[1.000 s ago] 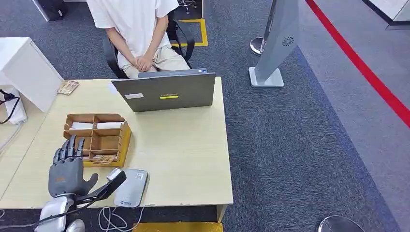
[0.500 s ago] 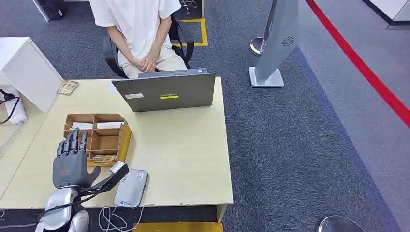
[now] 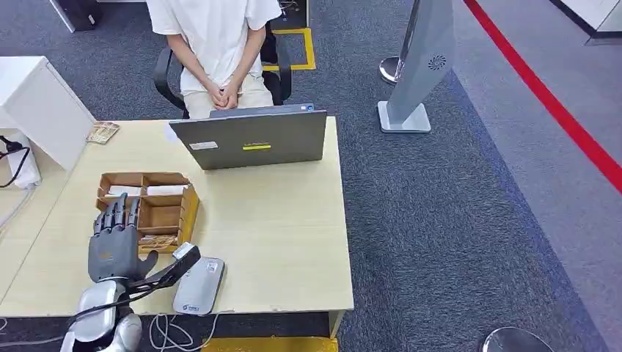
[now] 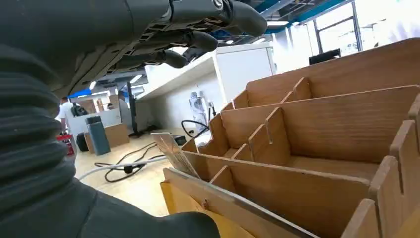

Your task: Pass the card to the sensor for recognition and then transmit it.

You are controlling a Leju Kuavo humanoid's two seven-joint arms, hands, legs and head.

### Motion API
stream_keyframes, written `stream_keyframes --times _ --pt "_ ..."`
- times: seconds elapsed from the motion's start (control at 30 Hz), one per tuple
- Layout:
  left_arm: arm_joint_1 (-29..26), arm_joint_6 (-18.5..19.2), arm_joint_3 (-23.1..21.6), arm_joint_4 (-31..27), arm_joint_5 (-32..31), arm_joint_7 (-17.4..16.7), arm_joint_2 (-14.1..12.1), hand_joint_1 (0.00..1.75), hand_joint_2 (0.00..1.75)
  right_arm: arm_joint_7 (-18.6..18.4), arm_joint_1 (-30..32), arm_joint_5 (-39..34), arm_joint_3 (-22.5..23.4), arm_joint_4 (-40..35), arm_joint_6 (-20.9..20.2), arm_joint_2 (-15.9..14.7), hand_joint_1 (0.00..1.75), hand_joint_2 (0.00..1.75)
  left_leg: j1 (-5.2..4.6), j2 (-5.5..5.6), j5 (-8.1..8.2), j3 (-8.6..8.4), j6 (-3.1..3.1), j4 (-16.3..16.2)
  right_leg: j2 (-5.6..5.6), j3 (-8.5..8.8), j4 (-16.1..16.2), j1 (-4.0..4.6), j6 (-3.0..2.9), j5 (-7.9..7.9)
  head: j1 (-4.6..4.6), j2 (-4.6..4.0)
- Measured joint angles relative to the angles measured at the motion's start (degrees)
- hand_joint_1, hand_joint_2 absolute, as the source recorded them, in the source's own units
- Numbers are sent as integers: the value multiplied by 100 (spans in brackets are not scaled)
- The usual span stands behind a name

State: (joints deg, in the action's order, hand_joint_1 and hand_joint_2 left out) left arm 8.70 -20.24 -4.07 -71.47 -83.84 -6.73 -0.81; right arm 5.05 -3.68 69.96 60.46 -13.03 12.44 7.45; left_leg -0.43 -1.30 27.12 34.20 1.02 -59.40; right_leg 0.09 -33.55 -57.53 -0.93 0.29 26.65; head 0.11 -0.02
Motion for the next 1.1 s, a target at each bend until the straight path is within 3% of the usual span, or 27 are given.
stream_keyframes --times 0.73,0.77,1.1 --pt "66 46 -2 238 159 24 72 0 175 18 -1 2 0 0 -11 0 0 175 0 0 0 0 0 0 0 0 0 0 0 0 0 0" --pt "71 52 -2 249 175 24 72 175 175 17 -1 7 0 0 -11 0 0 175 0 0 0 0 0 0 0 0 0 0 0 0 0 0" --pt "117 358 -2 398 463 182 74 175 175 42 -1 24 2 0 -33 0 0 175 0 0 0 0 0 0 0 0 0 0 0 0 0 0"
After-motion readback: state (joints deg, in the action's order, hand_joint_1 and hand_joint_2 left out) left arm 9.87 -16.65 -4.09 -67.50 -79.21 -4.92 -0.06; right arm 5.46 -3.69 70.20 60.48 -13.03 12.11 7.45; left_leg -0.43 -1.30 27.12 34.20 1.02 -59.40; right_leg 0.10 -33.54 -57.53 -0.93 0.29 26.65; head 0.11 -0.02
